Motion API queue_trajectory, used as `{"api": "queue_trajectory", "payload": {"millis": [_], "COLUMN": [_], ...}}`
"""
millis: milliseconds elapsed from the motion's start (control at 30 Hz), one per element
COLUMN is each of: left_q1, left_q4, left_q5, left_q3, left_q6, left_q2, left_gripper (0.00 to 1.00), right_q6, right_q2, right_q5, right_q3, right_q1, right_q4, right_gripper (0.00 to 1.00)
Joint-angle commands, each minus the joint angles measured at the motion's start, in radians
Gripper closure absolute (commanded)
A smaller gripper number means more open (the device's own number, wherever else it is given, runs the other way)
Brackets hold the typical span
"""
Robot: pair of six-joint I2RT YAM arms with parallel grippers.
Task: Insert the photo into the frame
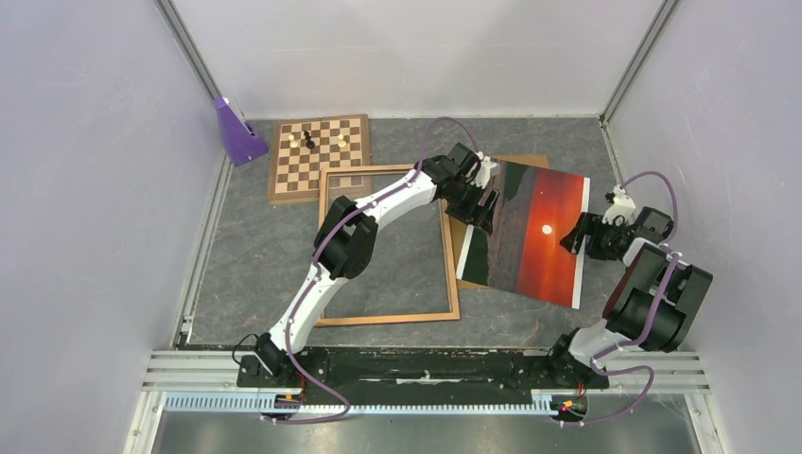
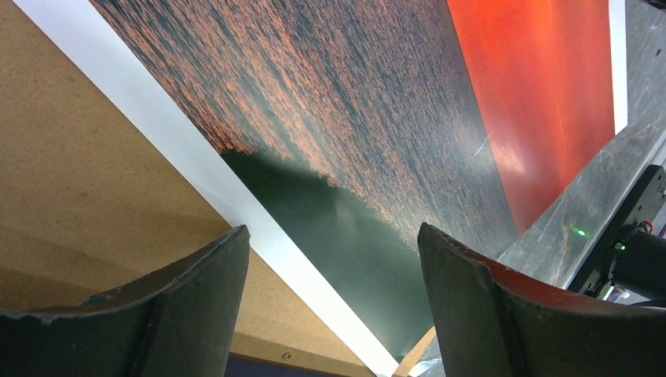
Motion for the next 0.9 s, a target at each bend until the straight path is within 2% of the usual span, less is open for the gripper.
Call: {"api": "queue_trajectory", "payload": {"millis": [0,433,667,867], "left_q1": [-0.021,-0.028,-0.028,-0.028], "left_q4": [0.006,0.007,0.008,0.033], "left_q5": [0.029,0.039,0.049,0.148], "left_q3": [-0.015,-0.028,-0.036,-0.056], "left_q6": [-0.046,-0.048,-0.046,-0.044], "left_q2": [0.020,0.021,0.014,0.003], "left_gripper": [0.15,0.15,0.15,0.15], "right_q6": [0.021,0.061,0.064,0.063], "right_q2": [0.041,0.037,0.001,-0.005], "right_q5": [-0.038,-0.065,-0.026,-0.036], "right_q3": [-0.016,-0.002,0.008,0.006], "right_q1": [0.035,0.095,0.095,0.096], "right_q4": [-0.101,-0.085,-0.081,-0.082], "right_gripper": [0.21,0.27,0.29,0.29]}}
